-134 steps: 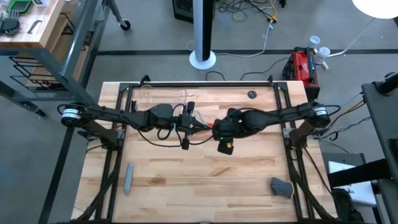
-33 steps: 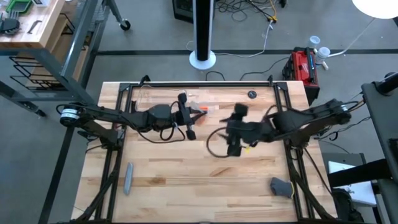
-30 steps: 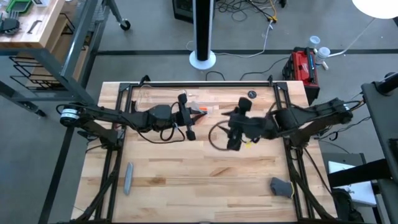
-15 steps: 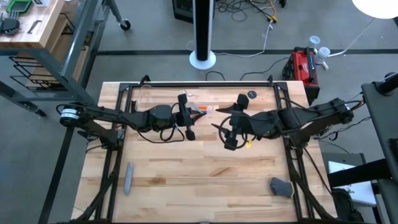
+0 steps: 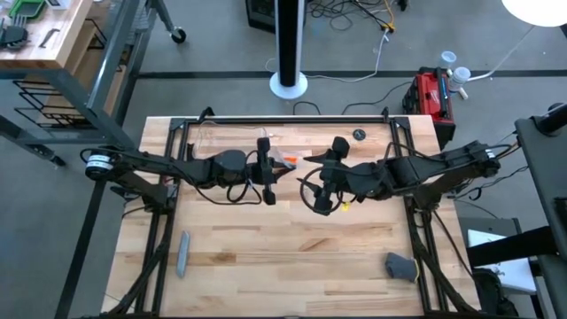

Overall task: Roll bandage
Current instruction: Close the transparent zip bag

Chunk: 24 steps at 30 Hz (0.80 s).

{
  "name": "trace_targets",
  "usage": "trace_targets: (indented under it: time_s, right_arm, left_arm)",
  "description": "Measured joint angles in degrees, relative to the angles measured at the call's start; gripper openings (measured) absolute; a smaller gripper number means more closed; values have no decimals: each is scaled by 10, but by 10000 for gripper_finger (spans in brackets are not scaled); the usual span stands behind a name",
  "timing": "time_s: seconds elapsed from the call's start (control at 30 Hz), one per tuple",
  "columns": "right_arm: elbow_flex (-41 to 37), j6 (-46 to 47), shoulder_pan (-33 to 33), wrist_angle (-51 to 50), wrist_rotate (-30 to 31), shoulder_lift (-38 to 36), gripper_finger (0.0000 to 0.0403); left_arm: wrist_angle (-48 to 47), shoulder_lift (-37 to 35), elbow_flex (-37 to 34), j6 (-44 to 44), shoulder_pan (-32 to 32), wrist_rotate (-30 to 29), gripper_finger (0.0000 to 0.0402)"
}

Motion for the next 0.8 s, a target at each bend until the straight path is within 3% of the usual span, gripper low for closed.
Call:
trace_targets:
  time_s: [0.27,0.47,0.8]
  right_arm:
    - [0,84,-23,-10,-5,20,225]
    - [1,99,-61,-12,-82,45,204]
    - [1,111,-95,-20,-128,65,212]
  left_arm:
    - [-30,0,-1,42,-8,2,0]
    - [-30,0,-1,77,-21,22,0]
    - [-28,0,-1,77,-24,24,0]
